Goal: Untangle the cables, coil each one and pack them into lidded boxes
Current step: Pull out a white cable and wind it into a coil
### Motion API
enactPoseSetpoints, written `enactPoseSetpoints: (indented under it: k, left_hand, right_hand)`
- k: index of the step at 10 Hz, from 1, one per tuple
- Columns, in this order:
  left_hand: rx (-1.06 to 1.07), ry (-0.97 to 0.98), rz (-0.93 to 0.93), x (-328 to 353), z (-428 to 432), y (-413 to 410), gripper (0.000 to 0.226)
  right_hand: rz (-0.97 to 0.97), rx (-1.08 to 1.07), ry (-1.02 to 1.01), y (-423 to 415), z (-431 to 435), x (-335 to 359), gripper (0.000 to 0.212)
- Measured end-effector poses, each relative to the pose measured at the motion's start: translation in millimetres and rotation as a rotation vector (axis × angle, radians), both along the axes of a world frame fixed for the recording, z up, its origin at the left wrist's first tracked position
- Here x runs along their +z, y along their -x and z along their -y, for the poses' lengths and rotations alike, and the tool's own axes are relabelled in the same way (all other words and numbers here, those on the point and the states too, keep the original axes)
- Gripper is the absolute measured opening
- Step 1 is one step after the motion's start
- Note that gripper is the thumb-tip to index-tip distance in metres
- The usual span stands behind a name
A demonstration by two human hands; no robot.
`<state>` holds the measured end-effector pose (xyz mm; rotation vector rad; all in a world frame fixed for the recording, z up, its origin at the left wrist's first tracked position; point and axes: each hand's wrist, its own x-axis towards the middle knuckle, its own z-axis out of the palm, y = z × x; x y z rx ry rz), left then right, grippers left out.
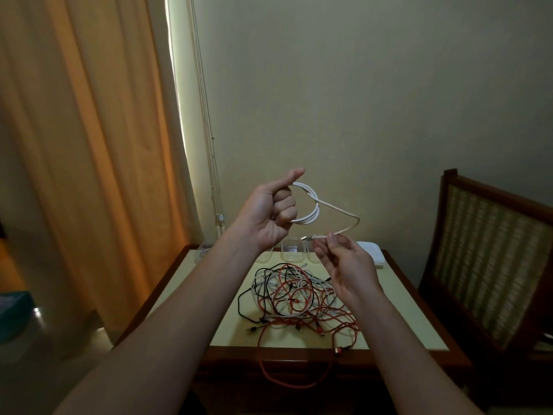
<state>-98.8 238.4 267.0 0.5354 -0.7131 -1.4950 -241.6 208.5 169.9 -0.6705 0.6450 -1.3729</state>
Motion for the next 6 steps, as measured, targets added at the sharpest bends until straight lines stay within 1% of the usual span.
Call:
enactPoseSetpoints:
  k: [1, 3, 4, 5, 6]
  left_hand:
    - [0.000, -0.003, -0.015, 2, 0, 1, 0.019]
    - [-0.014, -0.005, -0.036, 3, -1, 5, 0.020]
    - [-0.011, -0.008, -0.034, 3, 0, 5, 0.020]
    - [0.008, -0.015, -0.008, 1, 1, 7, 0.018]
    - [0.072, -0.013, 0.033, -4, 4, 9, 0.015]
  right_hand:
    - [0.168, 0.019, -0.038, -4, -6, 14, 0.005]
    - [0.355, 0.104, -0.067, -11, -16, 36, 0.007]
    - [0.370, 0.193, -0.087, -15, -21, 43, 0.013]
    - [0.214, 0.324, -0.086, -19, -28, 46, 0.013]
    - [0.179, 0.375, -0.064, -21, -34, 52, 0.011]
